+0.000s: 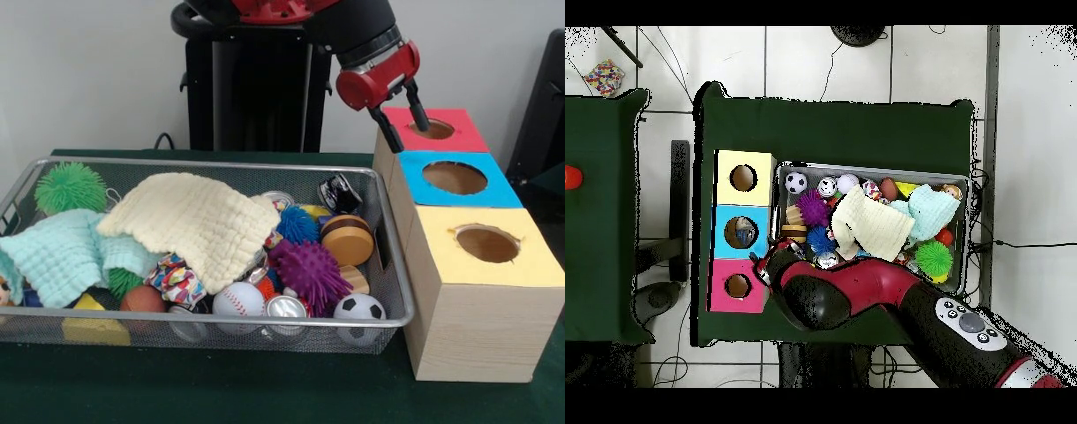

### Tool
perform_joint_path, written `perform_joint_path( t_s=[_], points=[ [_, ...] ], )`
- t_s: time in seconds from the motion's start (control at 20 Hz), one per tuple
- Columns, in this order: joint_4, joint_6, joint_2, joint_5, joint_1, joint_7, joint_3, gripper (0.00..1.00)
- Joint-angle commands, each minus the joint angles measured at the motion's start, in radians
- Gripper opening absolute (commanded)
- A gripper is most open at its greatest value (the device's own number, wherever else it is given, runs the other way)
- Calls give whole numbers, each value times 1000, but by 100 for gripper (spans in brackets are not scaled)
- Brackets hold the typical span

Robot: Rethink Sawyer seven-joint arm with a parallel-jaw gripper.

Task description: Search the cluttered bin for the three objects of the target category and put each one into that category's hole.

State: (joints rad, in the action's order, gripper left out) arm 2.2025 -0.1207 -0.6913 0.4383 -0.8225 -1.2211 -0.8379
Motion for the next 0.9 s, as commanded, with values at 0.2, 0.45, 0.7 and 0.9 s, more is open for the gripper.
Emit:
perform_joint_path(
  t_s=[0.2, 0.45, 0.7, 0.9],
  points=[
    [-162, -220, -93, 15, 15, -24, 85, 100],
    [-227, -266, -87, 70, 30, 4, 130, 100],
    [-257, -267, -70, 89, 45, -3, 146, 100],
    [-275, -269, -51, 96, 59, -8, 163, 100]
  ],
)
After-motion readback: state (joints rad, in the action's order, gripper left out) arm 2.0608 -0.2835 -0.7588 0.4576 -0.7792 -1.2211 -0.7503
